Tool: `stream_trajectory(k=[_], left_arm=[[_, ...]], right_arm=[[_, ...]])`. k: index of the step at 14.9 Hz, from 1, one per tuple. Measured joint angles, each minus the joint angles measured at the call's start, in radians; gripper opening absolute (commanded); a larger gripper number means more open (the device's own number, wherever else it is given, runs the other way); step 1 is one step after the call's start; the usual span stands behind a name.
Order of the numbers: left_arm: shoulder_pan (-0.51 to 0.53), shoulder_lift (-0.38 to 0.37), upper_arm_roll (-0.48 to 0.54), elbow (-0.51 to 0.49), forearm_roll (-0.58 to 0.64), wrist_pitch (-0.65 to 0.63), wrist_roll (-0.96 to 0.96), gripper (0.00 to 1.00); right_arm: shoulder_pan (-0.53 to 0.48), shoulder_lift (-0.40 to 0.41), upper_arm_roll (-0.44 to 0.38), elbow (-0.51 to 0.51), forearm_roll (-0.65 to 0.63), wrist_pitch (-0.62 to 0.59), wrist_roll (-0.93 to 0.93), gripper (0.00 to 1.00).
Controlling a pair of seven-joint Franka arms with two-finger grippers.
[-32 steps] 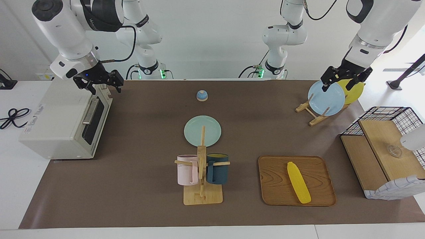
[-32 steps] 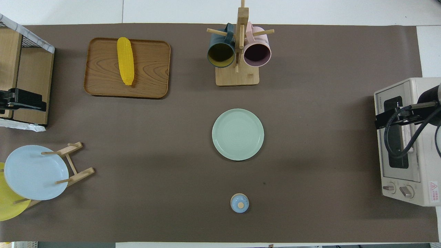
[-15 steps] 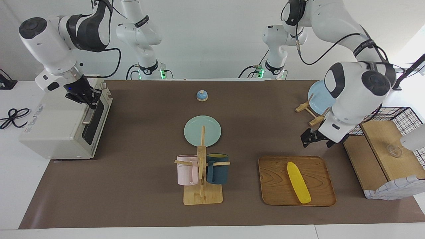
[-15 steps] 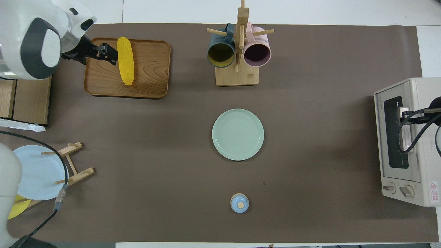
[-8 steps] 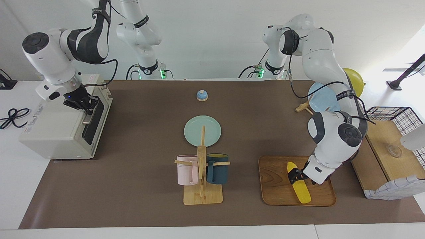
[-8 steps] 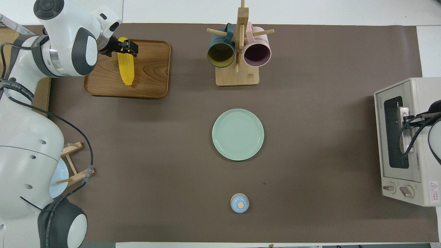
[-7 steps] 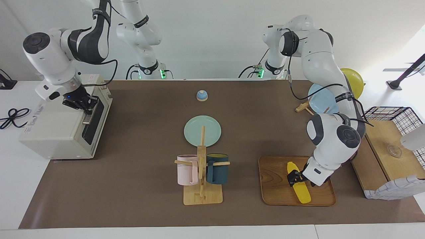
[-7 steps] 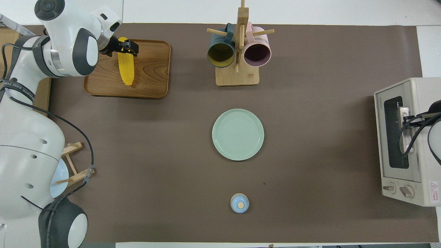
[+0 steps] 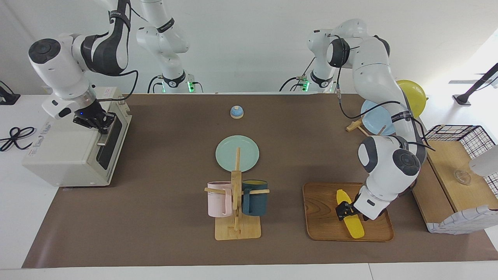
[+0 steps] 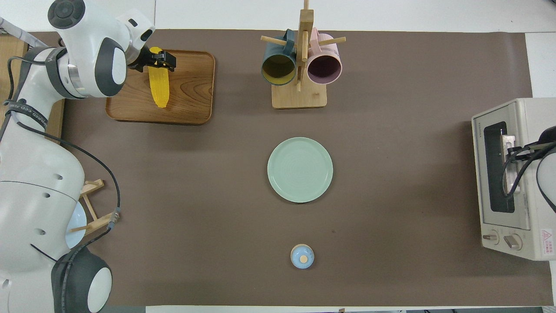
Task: Put corn in oven
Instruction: 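Lower the left gripper onto the yellow corn and grasp it, then lift the corn with the left gripper while the right gripper reaches the oven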
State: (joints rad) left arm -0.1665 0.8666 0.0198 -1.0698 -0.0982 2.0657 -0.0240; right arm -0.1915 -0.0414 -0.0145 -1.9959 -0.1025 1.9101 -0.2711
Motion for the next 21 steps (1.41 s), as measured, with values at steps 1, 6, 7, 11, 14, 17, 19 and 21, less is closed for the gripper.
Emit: stream_trajectory(k=[1, 6, 7, 11, 14, 17, 19, 21], left_arm=[[0.000, 0.002, 0.000, -0.001, 0.000, 0.000, 0.000, 0.81], [-0.001, 0.003, 0.000, -0.001, 0.000, 0.002, 0.000, 0.00], [-0.002, 0.003, 0.000, -0.001, 0.000, 0.002, -0.002, 0.00], [-0.014, -0.019, 0.000, 0.007, -0.002, -0.008, -0.012, 0.00], [-0.017, -0.108, 0.000, 0.009, -0.004, -0.118, -0.045, 0.00], [-0.058, -0.298, -0.002, -0.124, -0.005, -0.205, -0.120, 0.00], [-0.119, -0.453, -0.004, -0.299, -0.006, -0.225, -0.188, 0.00], [-0.212, -0.593, -0.006, -0.485, -0.007, -0.223, -0.267, 0.00]], right_arm=[[0.002, 0.000, 0.001, -0.001, 0.000, 0.000, 0.000, 0.00], [0.017, -0.015, 0.008, -0.033, 0.020, 0.028, 0.000, 0.00], [0.027, -0.021, 0.009, -0.048, 0.038, 0.041, 0.003, 0.00], [0.101, -0.013, 0.014, -0.097, 0.059, 0.091, 0.082, 0.00], [0.134, 0.014, 0.021, -0.132, 0.079, 0.151, 0.107, 0.00], [0.137, 0.030, 0.036, -0.184, 0.111, 0.242, 0.110, 0.00], [0.143, 0.036, 0.041, -0.212, 0.114, 0.291, 0.129, 0.00], [0.149, 0.043, 0.043, -0.227, 0.114, 0.319, 0.148, 0.00]])
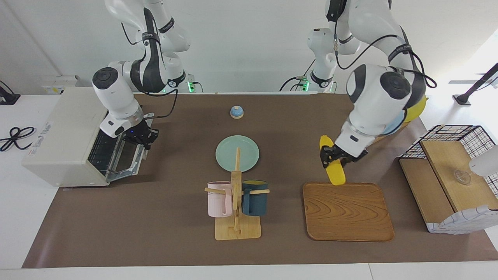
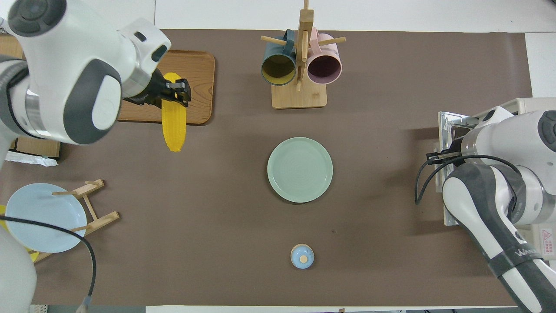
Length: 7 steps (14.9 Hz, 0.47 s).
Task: Put corn in oven
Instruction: 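Lift the corn with the left gripper while the right gripper reaches the oven, then place the corn on the green plate while the right gripper opens the oven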
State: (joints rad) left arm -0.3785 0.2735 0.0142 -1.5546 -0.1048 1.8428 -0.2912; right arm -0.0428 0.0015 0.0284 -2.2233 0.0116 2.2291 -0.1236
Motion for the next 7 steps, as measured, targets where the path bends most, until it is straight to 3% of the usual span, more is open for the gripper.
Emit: stream_trajectory(k=[2, 4, 7], left_arm=[[-0.104, -0.095, 0.000, -0.158, 0.000, 0.047, -0.078, 0.00], [-0.207, -0.152, -0.001, -0.298, 0.000, 0.191, -0.182, 0.00], [-0.330, -0.165, -0.001, -0.399, 0.000, 0.331, -0.285, 0.00]], right_arm=[[0.002, 0.009, 0.002, -0.012, 0.003, 0.025, 0.004, 0.00], [0.004, 0.014, 0.005, -0.030, 0.004, 0.057, 0.005, 0.00], [0.012, 0.037, 0.006, -0.050, 0.004, 0.102, 0.009, 0.00]])
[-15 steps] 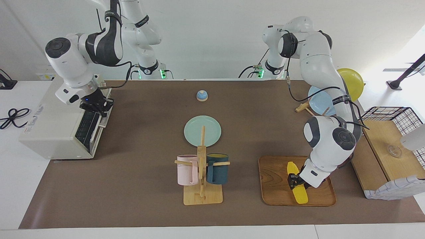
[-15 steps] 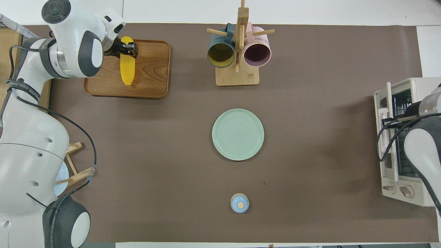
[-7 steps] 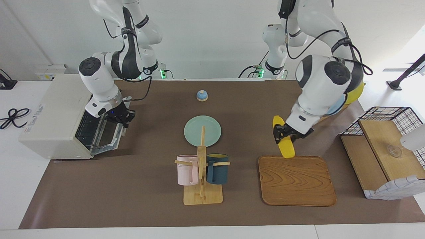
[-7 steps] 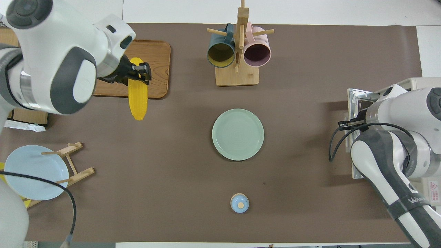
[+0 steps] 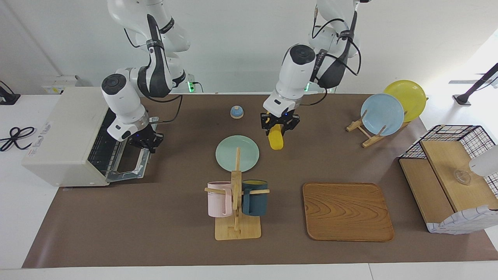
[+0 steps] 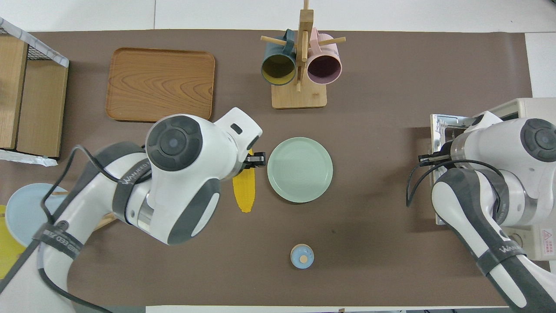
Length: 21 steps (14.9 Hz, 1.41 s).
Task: Put corn in oven
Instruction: 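Place the corn on the green plate while the right gripper opens the oven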
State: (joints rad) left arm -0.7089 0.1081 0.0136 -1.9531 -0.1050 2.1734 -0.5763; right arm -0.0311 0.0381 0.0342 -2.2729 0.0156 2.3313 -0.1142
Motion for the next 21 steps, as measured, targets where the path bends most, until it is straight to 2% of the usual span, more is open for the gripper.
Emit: stream_trajectory(k=[2, 4, 9, 13, 14, 15, 16, 17, 18, 19, 20, 21], left_arm=[[-0.056, 0.028, 0.000, -0.011, 0.000, 0.064, -0.047, 0.00], [-0.093, 0.087, 0.001, 0.014, 0.000, 0.122, -0.094, 0.00], [-0.138, 0.306, 0.004, 0.185, 0.000, 0.194, -0.163, 0.00], [-0.131, 0.348, 0.022, 0.204, 0.002, 0.242, -0.154, 0.00], [-0.128, 0.352, 0.025, 0.204, 0.002, 0.247, -0.149, 0.00], [-0.126, 0.355, 0.025, 0.203, 0.002, 0.249, -0.147, 0.00], [-0.125, 0.358, 0.025, 0.203, 0.002, 0.250, -0.147, 0.00], [-0.125, 0.359, 0.025, 0.202, 0.002, 0.251, -0.147, 0.00], [-0.124, 0.361, 0.025, 0.201, 0.002, 0.251, -0.147, 0.19], [-0.124, 0.362, 0.025, 0.201, 0.003, 0.252, -0.147, 0.63], [-0.123, 0.362, 0.026, 0.201, 0.007, 0.252, -0.146, 1.00], [-0.122, 0.362, 0.026, 0.201, 0.016, 0.251, -0.145, 1.00]], right_arm=[[0.002, 0.026, 0.003, -0.004, 0.001, 0.025, 0.001, 0.00], [0.002, 0.056, 0.005, -0.007, 0.001, 0.049, 0.002, 0.00], [0.007, 0.081, 0.002, -0.007, 0.000, 0.067, 0.002, 0.00], [0.035, 0.078, -0.020, 0.003, -0.009, 0.066, 0.002, 0.00], [0.036, 0.077, -0.021, 0.011, -0.009, 0.060, 0.002, 0.33], [0.038, 0.077, -0.021, 0.025, -0.009, 0.043, 0.002, 0.51], [0.040, 0.077, -0.020, 0.048, -0.010, 0.014, 0.002, 1.00], [0.048, 0.076, -0.020, 0.078, -0.010, -0.024, 0.002, 1.00], [0.061, 0.073, -0.020, 0.114, -0.010, -0.067, 0.002, 1.00], [0.074, 0.064, -0.019, 0.146, -0.010, -0.105, 0.002, 1.00], [0.083, 0.050, -0.019, 0.169, -0.010, -0.131, 0.002, 1.00], [0.091, 0.035, -0.018, 0.182, -0.010, -0.144, 0.002, 1.00]])
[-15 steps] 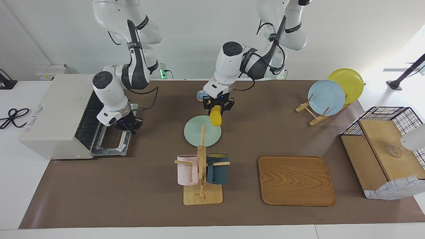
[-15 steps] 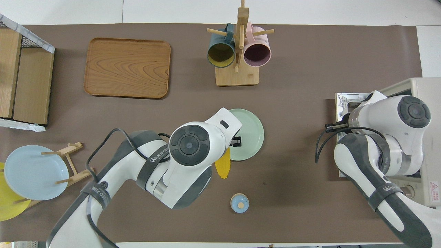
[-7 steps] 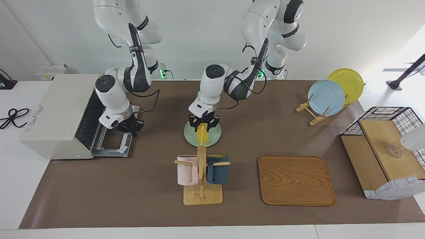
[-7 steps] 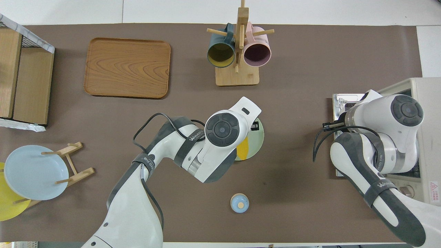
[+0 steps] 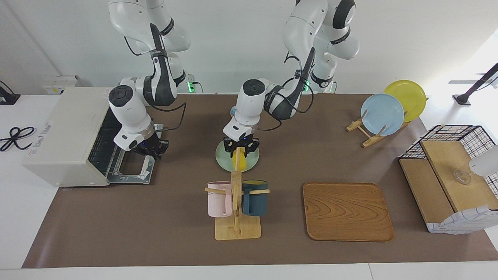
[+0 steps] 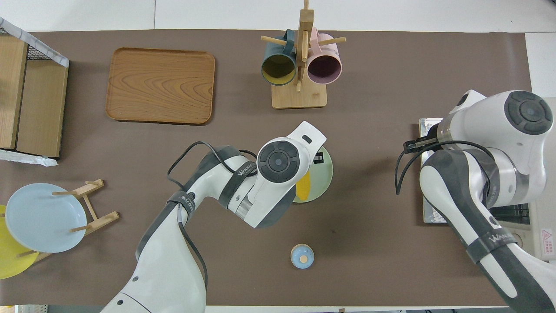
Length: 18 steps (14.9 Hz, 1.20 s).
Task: Put corn in oven
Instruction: 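Place the corn on the green plate while the right gripper opens the oven, then grasp the green plate with the right gripper while the left gripper withdraws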
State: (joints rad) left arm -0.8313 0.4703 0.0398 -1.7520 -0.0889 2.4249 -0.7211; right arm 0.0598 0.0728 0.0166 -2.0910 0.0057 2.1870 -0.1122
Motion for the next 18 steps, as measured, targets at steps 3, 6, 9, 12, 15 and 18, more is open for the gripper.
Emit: stream_trajectory(k=[3, 6, 9, 12, 15, 18], left_arm=[[0.006, -0.001, 0.003, 0.001, 0.011, -0.003, 0.000, 1.00], [0.053, -0.041, 0.005, 0.008, 0.011, -0.048, 0.000, 1.00], [0.170, -0.160, 0.009, 0.023, 0.012, -0.206, 0.004, 1.00], [0.321, -0.293, 0.013, 0.026, 0.021, -0.363, 0.084, 1.00], [0.475, -0.396, 0.017, 0.028, 0.031, -0.477, 0.271, 1.00], [0.586, -0.467, 0.019, 0.048, 0.033, -0.603, 0.423, 1.00]], right_arm=[[0.029, -0.024, 0.003, 0.004, 0.000, -0.010, 0.000, 1.00], [0.064, -0.024, 0.009, 0.007, 0.005, 0.002, 0.000, 1.00], [0.114, -0.024, 0.019, 0.018, 0.035, -0.009, 0.057, 1.00], [0.240, -0.012, 0.025, 0.072, 0.036, -0.048, 0.277, 1.00], [0.388, 0.065, 0.029, 0.194, 0.026, -0.076, 0.487, 1.00], [0.509, 0.200, 0.030, 0.319, -0.044, -0.079, 0.646, 1.00]])
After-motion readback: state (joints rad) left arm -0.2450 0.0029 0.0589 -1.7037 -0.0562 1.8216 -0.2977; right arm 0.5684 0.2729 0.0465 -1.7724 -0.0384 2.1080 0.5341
